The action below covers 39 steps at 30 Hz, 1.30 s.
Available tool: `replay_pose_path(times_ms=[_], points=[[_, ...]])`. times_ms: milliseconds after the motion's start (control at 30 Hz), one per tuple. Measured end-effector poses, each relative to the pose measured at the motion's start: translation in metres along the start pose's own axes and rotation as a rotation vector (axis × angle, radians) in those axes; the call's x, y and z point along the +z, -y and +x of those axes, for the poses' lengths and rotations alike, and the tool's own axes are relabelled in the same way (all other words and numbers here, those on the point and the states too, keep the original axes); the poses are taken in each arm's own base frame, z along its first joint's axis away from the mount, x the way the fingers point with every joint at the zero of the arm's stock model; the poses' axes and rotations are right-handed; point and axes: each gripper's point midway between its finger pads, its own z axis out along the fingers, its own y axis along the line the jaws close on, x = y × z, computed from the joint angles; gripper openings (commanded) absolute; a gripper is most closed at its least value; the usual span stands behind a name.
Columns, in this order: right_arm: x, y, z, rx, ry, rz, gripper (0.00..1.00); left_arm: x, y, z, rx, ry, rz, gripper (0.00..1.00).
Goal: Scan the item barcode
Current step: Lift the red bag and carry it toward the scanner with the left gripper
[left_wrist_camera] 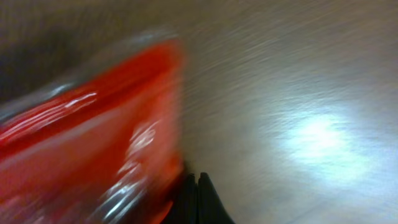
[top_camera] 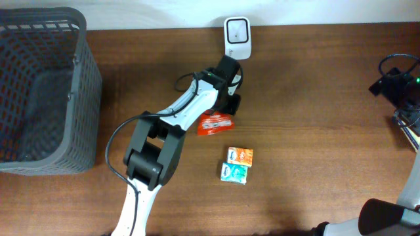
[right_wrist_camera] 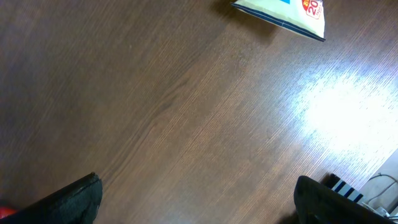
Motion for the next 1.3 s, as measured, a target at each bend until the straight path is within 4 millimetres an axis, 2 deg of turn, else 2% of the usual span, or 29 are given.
replay_pose_path(times_ms=[167,233,300,433,533,633,833,1033,1200,1300], points=[[0.000,0.000,0.000,0.000,0.000,0.000,0.99,-0.001,-0.013,0.002,-0.016,-0.014,-0.040,0.00],[0.000,0.000,0.000,0.000,0.000,0.000,0.99,-0.006,-0.012,0.004,-0.020,-0.034,-0.033,0.00],[0.000,0.000,0.000,0.000,0.000,0.000,0.98,-0.015,-0.007,-0.002,-0.020,-0.030,-0.013,0.00],[0.000,0.000,0.000,0.000,0.000,0.000,0.98,-0.060,0.001,-0.020,-0.011,0.030,-0.014,0.00],[0.000,0.000,0.000,0.000,0.000,0.000,0.98,-0.101,-0.013,-0.022,-0.012,0.060,-0.119,0.00],[0.000,0.000,0.000,0.000,0.000,0.000,0.99,-0.115,-0.029,-0.011,-0.018,0.031,-0.210,0.00],[0.000,0.000,0.000,0.000,0.000,0.000,0.99,-0.105,-0.048,0.003,-0.034,-0.021,-0.292,0.00],[0.000,0.000,0.000,0.000,0.000,0.000,0.99,-0.066,-0.052,0.009,-0.056,-0.005,-0.277,0.00],[0.000,0.000,0.000,-0.001,0.000,0.001,0.99,-0.044,-0.056,0.022,-0.059,-0.012,-0.275,0.00],[0.000,0.000,0.000,0.000,0.000,0.000,0.98,-0.038,-0.059,0.024,-0.058,-0.007,-0.283,0.00]])
